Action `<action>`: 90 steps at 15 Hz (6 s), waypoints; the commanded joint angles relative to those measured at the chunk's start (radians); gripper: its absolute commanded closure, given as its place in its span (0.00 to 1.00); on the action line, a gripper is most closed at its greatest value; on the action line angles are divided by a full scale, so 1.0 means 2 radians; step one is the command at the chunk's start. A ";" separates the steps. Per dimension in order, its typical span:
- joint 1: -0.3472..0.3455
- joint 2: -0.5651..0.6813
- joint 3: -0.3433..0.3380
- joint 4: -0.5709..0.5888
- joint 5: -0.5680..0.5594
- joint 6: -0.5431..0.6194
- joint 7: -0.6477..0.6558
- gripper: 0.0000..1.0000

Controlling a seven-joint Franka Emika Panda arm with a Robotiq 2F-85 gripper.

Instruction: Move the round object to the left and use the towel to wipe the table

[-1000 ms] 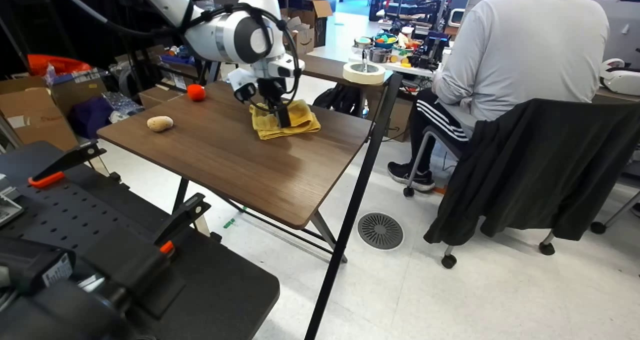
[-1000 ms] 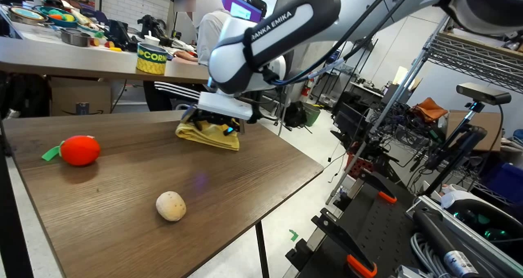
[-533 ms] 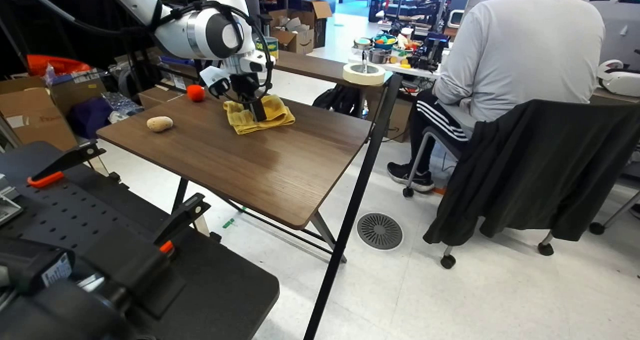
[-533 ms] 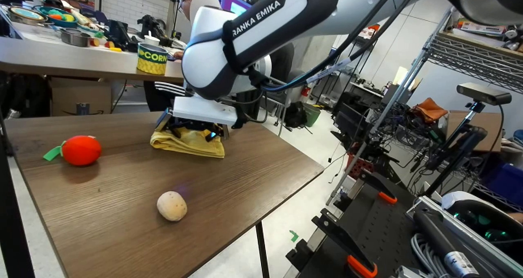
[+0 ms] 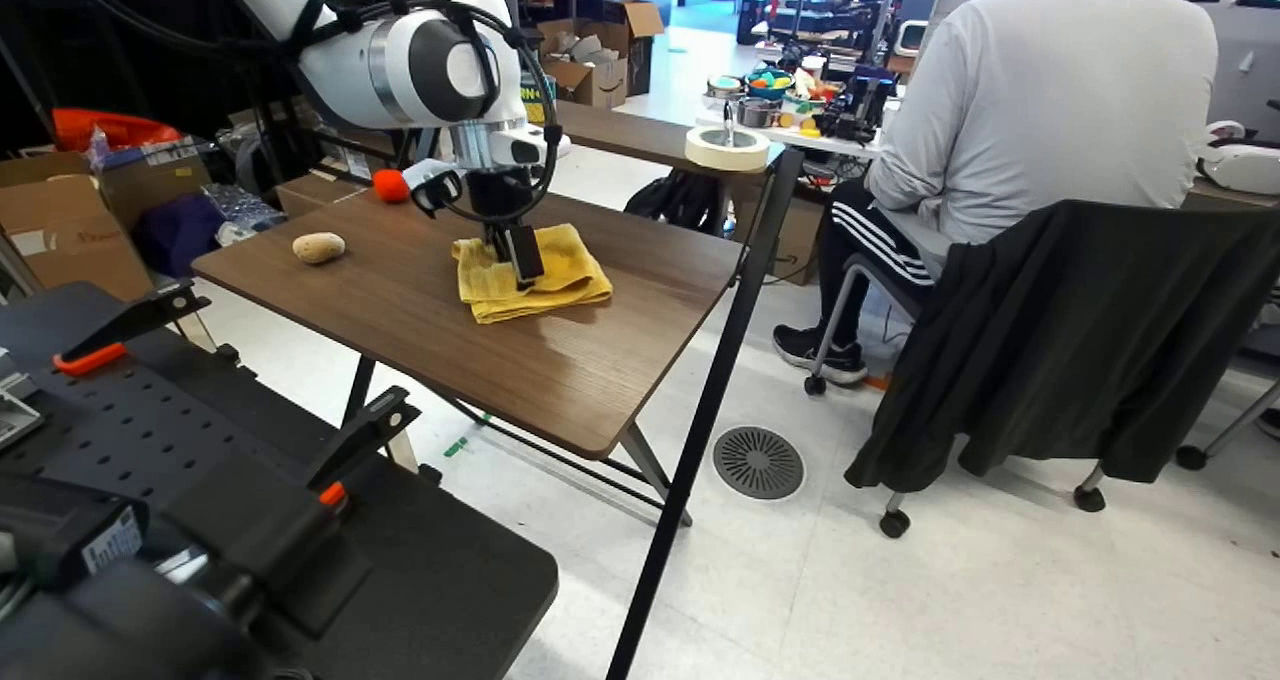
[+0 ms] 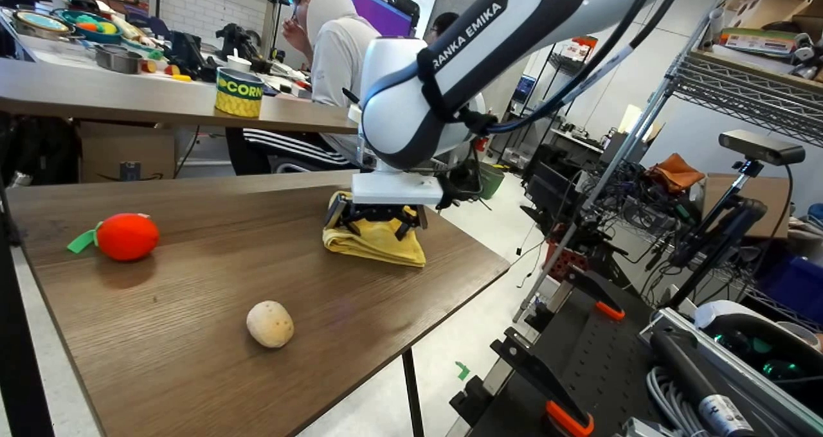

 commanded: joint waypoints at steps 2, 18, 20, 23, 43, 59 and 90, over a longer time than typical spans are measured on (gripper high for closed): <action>0.017 -0.018 0.005 -0.080 -0.038 0.039 -0.018 0.00; -0.042 -0.035 -0.027 -0.120 -0.036 0.062 0.016 0.00; -0.037 -0.040 -0.011 -0.136 -0.040 0.090 0.007 0.00; -0.007 -0.063 0.012 -0.179 -0.045 0.156 -0.017 0.00; -0.010 -0.094 -0.032 -0.283 0.051 0.192 -0.067 0.00; 0.066 -0.003 -0.016 -0.096 0.047 0.209 -0.033 0.00; -0.047 0.165 0.112 0.336 0.040 -0.192 -0.125 0.00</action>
